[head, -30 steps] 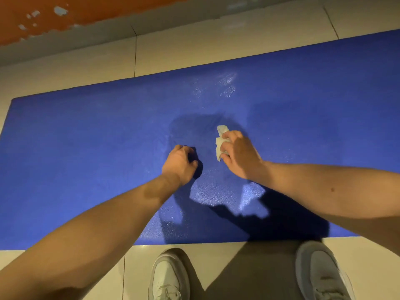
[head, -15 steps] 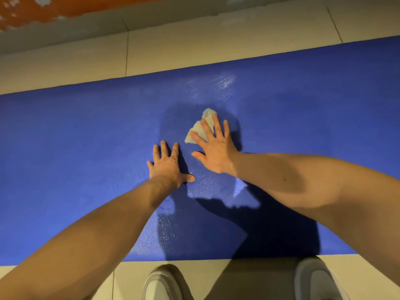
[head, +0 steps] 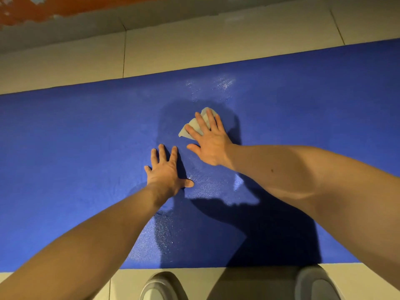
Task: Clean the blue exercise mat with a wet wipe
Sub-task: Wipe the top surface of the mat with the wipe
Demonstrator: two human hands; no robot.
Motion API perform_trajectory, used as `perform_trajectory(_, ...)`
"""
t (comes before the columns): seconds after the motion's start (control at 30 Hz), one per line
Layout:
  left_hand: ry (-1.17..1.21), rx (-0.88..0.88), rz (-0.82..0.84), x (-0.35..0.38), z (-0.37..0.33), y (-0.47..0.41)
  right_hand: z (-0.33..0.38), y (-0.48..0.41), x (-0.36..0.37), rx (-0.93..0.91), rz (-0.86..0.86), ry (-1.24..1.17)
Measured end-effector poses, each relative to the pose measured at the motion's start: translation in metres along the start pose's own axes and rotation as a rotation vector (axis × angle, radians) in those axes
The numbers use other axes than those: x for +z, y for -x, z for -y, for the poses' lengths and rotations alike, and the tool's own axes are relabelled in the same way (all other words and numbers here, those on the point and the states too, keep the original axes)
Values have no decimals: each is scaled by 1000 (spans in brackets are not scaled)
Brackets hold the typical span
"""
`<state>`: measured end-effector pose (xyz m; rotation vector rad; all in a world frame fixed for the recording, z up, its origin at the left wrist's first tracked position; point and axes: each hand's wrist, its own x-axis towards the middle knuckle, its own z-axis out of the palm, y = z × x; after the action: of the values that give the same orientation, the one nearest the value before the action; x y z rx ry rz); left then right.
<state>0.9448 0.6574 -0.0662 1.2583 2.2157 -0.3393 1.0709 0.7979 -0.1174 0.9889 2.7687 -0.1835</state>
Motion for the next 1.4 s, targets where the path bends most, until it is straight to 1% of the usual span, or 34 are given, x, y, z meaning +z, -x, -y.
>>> perform_trajectory(0.07,15,5,-2,1,1,0,-9,-4,-3,-52,29,26)
perform_trajectory(0.1,21,6,-2,1,1,1,-19,-7,-4,-50,36,23)
perform_trajectory(0.13,24,8,-1,1,2,1,-32,-11,-7,3,27,3)
perform_trajectory(0.2,23,9,5,1,1,1,-69,-14,-13,245,-41,-107)
perform_trajectory(0.23,18,7,5,1,1,1,-87,-14,-16,377,-43,-172)
perform_trajectory(0.27,12,6,9,0,1,1,-101,-12,-19,494,-3,-215)
perform_trajectory(0.3,10,2,17,0,0,1,-108,-11,-20,586,43,-235)
perform_trajectory(0.37,14,-5,29,-1,-2,-1,-99,-17,-20,681,41,-265)
perform_trajectory(0.4,12,-8,31,-2,-2,-1,-84,-21,-22,667,28,-260)
perform_trajectory(0.43,12,-12,33,-3,-2,0,-66,-25,-22,610,30,-237)
perform_trajectory(0.57,25,-14,26,-1,-1,-1,6,-26,-18,228,69,-137)
perform_trajectory(0.63,39,-8,18,0,0,-2,15,-25,-16,139,68,-121)
perform_trajectory(0.67,41,-3,13,1,1,-2,9,-26,-14,123,54,-133)
perform_trajectory(0.7,38,3,6,2,2,-1,-2,-28,-13,132,35,-150)
perform_trajectory(0.73,35,9,2,3,3,-1,-16,-29,-13,180,7,-189)
perform_trajectory(0.83,34,20,2,4,5,1,-76,-26,-16,486,-132,-288)
perform_trajectory(0.87,31,21,4,4,5,2,-92,-23,-17,582,-119,-296)
perform_trajectory(0.9,29,20,7,4,5,3,-101,-20,-18,656,-69,-299)
perform_trajectory(0.93,28,19,9,4,5,3,-102,-19,-21,709,-29,-306)
perform_trajectory(0.97,25,16,9,4,4,3,-96,-21,-21,738,-38,-301)
perform_trajectory(1.0,22,13,7,3,4,3,-81,-22,-21,737,-54,-288)
perform_trajectory(1.03,21,9,7,3,4,2,-62,-22,-21,699,-69,-279)
perform_trajectory(1.07,22,6,5,3,3,2,-40,-20,-20,623,-76,-254)
perform_trajectory(1.17,17,7,-10,3,3,2,36,8,-1,248,-57,-216)
perform_trajectory(1.2,17,8,-15,3,3,3,52,20,4,147,-25,-194)
perform_trajectory(1.23,18,9,-20,3,3,3,56,26,9,87,-14,-172)
perform_trajectory(1.3,21,16,-26,4,5,4,36,24,12,43,-57,-142)
perform_trajectory(1.33,30,19,-29,4,6,4,18,21,12,67,-86,-155)
perform_trajectory(1.4,54,22,-40,7,9,8,-27,20,6,231,-118,-258)
